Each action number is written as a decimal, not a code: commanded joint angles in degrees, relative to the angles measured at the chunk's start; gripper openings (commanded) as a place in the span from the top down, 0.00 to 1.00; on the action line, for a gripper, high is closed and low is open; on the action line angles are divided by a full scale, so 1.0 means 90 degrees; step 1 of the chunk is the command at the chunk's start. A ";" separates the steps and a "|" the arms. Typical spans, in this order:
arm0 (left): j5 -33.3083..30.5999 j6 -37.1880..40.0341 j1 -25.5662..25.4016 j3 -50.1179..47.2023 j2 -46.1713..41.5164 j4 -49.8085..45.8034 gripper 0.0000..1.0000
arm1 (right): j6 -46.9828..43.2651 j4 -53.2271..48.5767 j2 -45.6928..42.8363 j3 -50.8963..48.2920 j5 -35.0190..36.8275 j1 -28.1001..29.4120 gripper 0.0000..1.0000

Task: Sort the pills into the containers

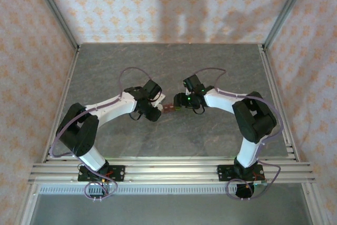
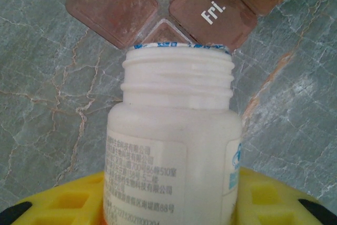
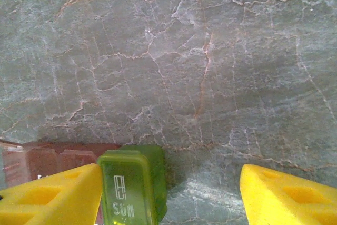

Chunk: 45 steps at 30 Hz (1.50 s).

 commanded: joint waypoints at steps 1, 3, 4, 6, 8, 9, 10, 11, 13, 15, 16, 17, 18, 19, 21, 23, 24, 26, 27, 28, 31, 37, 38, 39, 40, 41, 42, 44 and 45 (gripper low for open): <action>0.0100 0.0247 0.0081 0.0276 0.0179 -0.0386 1.00 | -0.0035 0.0043 0.0107 0.0203 0.0114 0.0015 0.31; 0.0101 0.0290 0.0089 0.0348 0.0249 -0.0465 1.00 | -0.0035 0.0047 0.0124 0.0203 0.0095 0.0018 0.31; 0.0108 0.0299 0.0089 0.0361 0.0275 -0.0500 1.00 | -0.0032 0.0049 0.0129 0.0193 0.0090 0.0018 0.31; 0.0132 0.0321 0.0096 0.0406 0.0307 -0.0535 1.00 | -0.0022 0.0054 0.0135 0.0193 0.0079 0.0018 0.31; 0.0139 0.0344 0.0099 0.0458 0.0349 -0.0595 1.00 | -0.0018 0.0063 0.0138 0.0177 0.0072 0.0015 0.31; 0.0149 0.0348 0.0099 0.0483 0.0371 -0.0631 1.00 | -0.0021 0.0059 0.0139 0.0183 0.0075 0.0015 0.31; 0.0147 0.0355 0.0099 0.0503 0.0397 -0.0661 1.00 | -0.0025 0.0066 0.0148 0.0183 0.0073 0.0017 0.31; 0.0150 0.0364 0.0098 0.0536 0.0418 -0.0702 1.00 | -0.0026 0.0061 0.0147 0.0183 0.0076 0.0017 0.31; 0.0138 0.0378 0.0098 0.0573 0.0436 -0.0750 1.00 | -0.0021 0.0060 0.0144 0.0174 0.0067 0.0015 0.31; 0.0127 0.0393 0.0096 0.0608 0.0442 -0.0813 1.00 | -0.0015 0.0059 0.0138 0.0166 0.0051 0.0015 0.31; 0.0131 0.0388 0.0097 0.0628 0.0431 -0.0834 1.00 | -0.0015 0.0065 0.0139 0.0164 0.0041 0.0015 0.31; 0.0135 0.0391 0.0097 0.0645 0.0414 -0.0864 1.00 | -0.0011 0.0070 0.0138 0.0164 0.0034 0.0015 0.31; 0.0144 0.0379 0.0099 0.0658 0.0395 -0.0893 1.00 | -0.0012 0.0067 0.0138 0.0154 0.0031 0.0016 0.31; 0.0161 0.0379 0.0094 0.0674 0.0379 -0.0922 1.00 | 0.0003 0.0070 0.0145 0.0154 0.0028 0.0019 0.31; 0.0182 0.0371 0.0096 0.0708 0.0323 -0.1000 1.00 | -0.0004 0.0069 0.0131 0.0154 0.0031 0.0015 0.31; 0.0226 0.0360 0.0099 0.0725 0.0262 -0.1037 1.00 | -0.0005 0.0065 0.0141 0.0154 0.0040 0.0016 0.31; 0.0252 0.0343 0.0098 0.0723 0.0212 -0.1053 1.00 | 0.0004 0.0063 0.0150 0.0154 0.0040 0.0018 0.32; 0.0300 0.0332 0.0099 0.0737 0.0148 -0.1073 1.00 | 0.0008 0.0069 0.0152 0.0154 0.0041 0.0015 0.32; 0.0319 0.0331 0.0099 0.0752 0.0143 -0.1093 1.00 | 0.0008 0.0069 0.0160 0.0153 0.0045 0.0016 0.32; 0.0344 0.0320 0.0099 0.0762 0.0129 -0.1115 1.00 | 0.0012 0.0067 0.0167 0.0153 0.0043 0.0017 0.32; 0.0374 0.0323 0.0089 0.0819 0.0174 -0.1162 1.00 | 0.0019 0.0068 0.0168 0.0154 0.0036 0.0017 0.32; 0.0376 0.0349 0.0088 0.0982 0.0360 -0.1270 1.00 | 0.0018 0.0065 0.0184 0.0154 0.0056 0.0015 0.32; 0.0365 0.0349 0.0080 0.1009 0.0384 -0.1287 1.00 | 0.0018 0.0059 0.0178 0.0146 0.0051 0.0015 0.32; 0.0362 0.0351 0.0079 0.1030 0.0407 -0.1297 1.00 | 0.0018 0.0058 0.0186 0.0144 0.0055 0.0021 0.32; 0.0368 0.0350 0.0079 0.1052 0.0415 -0.1316 1.00 | 0.0016 0.0065 0.0183 0.0147 0.0052 0.0015 0.32; 0.0352 0.0344 0.0079 0.1068 0.0435 -0.1333 1.00 | 0.0022 0.0066 0.0177 0.0144 0.0058 0.0015 0.32; 0.0333 0.0364 0.0066 0.1093 0.0444 -0.1356 1.00 | 0.0020 0.0060 0.0179 0.0144 0.0050 0.0017 0.32; 0.0312 0.0371 0.0069 0.1118 0.0464 -0.1395 1.00 | 0.0021 0.0060 0.0177 0.0144 0.0055 0.0020 0.32; 0.0299 0.0379 0.0069 0.1140 0.0473 -0.1412 1.00 | 0.0015 0.0064 0.0184 0.0144 0.0051 0.0015 0.32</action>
